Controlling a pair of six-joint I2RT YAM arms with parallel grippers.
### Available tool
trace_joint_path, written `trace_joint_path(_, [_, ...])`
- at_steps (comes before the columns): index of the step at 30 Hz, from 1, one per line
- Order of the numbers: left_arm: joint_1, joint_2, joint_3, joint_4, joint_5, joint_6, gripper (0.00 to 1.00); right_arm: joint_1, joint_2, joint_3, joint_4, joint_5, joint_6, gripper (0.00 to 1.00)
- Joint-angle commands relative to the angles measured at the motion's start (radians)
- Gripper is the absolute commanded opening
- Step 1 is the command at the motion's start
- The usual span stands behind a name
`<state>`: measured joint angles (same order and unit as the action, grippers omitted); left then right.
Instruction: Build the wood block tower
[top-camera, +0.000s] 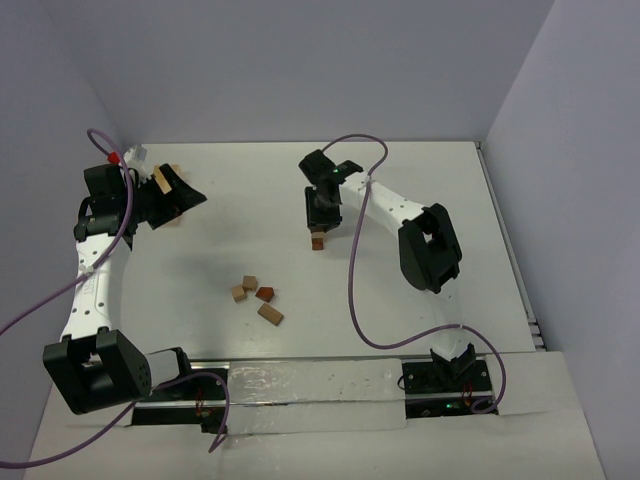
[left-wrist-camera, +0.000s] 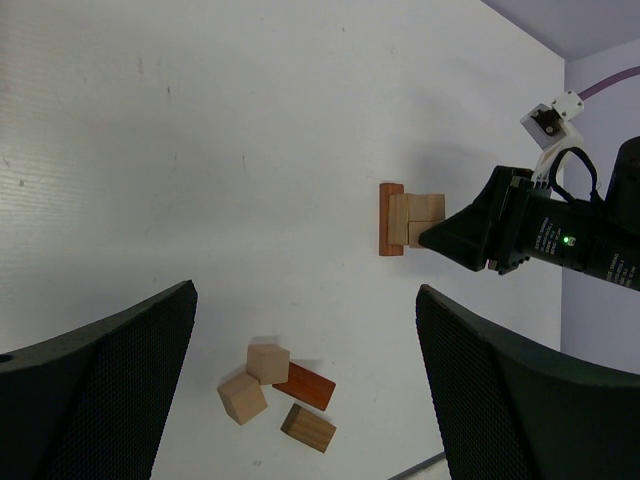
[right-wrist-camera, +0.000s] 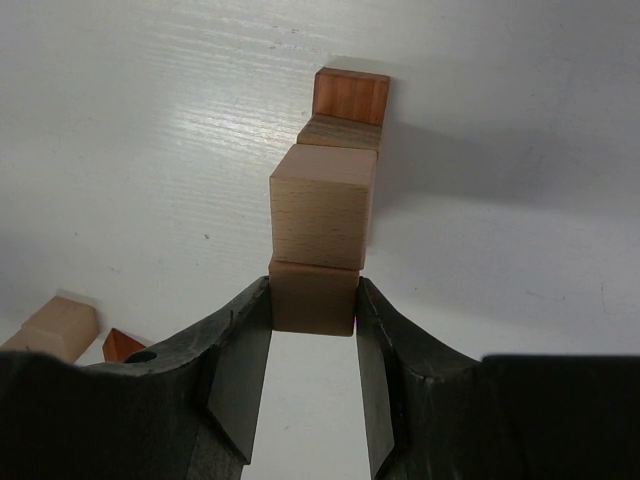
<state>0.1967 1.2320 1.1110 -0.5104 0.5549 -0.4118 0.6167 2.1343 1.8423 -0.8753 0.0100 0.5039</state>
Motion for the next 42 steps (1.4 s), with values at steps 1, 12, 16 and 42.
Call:
trace_joint_path(1, [0.006,-0.004,0.002,0.052,0.010,-0.007,0.96,-0.008,0.019,0.045,-0.007,0.002,0.001,0.45])
trace_joint_path(12, [0.007,-0.003,0.003,0.051,0.008,-0.007,0.96,-0.008,0.014,0.040,-0.005,-0.004,-0.003,0.62])
trace_joint_path(16, [0.006,-0.003,0.002,0.051,0.008,-0.007,0.96,-0.007,0.003,0.027,0.001,-0.018,-0.008,0.71])
trace_joint_path(42, [0.006,-0.007,0.001,0.050,0.004,-0.005,0.96,0.018,0.077,0.132,-0.050,0.100,0.029,0.88])
